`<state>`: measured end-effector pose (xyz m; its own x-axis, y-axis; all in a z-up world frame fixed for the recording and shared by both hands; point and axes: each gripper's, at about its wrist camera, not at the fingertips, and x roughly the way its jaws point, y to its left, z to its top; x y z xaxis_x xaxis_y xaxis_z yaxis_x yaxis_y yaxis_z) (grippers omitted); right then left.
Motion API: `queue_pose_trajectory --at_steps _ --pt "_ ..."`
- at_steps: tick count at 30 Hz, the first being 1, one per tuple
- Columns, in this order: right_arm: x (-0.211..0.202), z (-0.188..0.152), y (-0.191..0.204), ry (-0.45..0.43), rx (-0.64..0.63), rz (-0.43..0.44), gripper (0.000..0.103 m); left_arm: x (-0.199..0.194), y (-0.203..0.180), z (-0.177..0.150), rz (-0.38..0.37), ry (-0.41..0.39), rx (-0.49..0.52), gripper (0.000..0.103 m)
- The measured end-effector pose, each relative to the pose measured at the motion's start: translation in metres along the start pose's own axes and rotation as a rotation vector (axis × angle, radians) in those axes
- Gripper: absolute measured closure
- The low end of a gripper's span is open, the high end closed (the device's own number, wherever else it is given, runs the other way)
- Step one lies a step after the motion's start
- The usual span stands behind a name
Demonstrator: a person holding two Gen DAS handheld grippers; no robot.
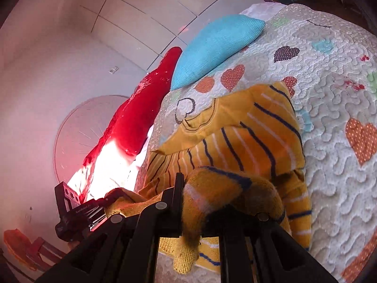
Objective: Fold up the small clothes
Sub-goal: 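Carry the held hem over onto the collar with both tools and release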
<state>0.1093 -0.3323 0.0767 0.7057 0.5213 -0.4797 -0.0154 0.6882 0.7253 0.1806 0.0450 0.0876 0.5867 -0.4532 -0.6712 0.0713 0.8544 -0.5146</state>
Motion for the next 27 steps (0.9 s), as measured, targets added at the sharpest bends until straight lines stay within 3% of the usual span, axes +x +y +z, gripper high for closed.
queue_pose_trajectory --at_steps 6,10,14,15,18,20,21,24,27 --pt "0.049 0.042 -0.033 0.034 0.139 0.014 0.089 0.056 0.006 0.038 0.008 0.075 -0.025 0.095" --pt "0.072 0.065 -0.06 0.026 0.257 0.019 0.054 0.078 0.029 0.056 -0.044 0.094 -0.15 0.083" --pt "0.09 0.084 -0.075 0.011 0.33 0.006 0.048 0.1 0.051 0.066 -0.091 0.133 -0.275 0.079" --pt "0.094 0.088 -0.075 0.011 0.331 -0.002 0.043 0.104 0.055 0.067 -0.103 0.143 -0.296 0.079" --pt "0.103 0.098 -0.078 -0.007 0.365 0.001 0.03 0.102 0.065 0.074 -0.189 0.12 -0.361 0.064" --pt "0.107 0.101 -0.082 -0.021 0.397 0.013 0.026 0.09 0.073 0.08 -0.215 0.057 -0.406 0.039" --pt "0.108 0.103 -0.081 -0.021 0.404 0.009 0.025 0.084 0.077 0.083 -0.219 0.026 -0.423 0.036" --pt "0.112 0.106 -0.073 -0.002 0.36 -0.046 0.025 0.071 0.082 0.092 -0.179 0.004 -0.412 0.033" --pt "0.104 0.111 -0.051 -0.006 0.248 -0.114 0.025 0.054 0.078 0.092 -0.09 -0.001 -0.323 0.032"
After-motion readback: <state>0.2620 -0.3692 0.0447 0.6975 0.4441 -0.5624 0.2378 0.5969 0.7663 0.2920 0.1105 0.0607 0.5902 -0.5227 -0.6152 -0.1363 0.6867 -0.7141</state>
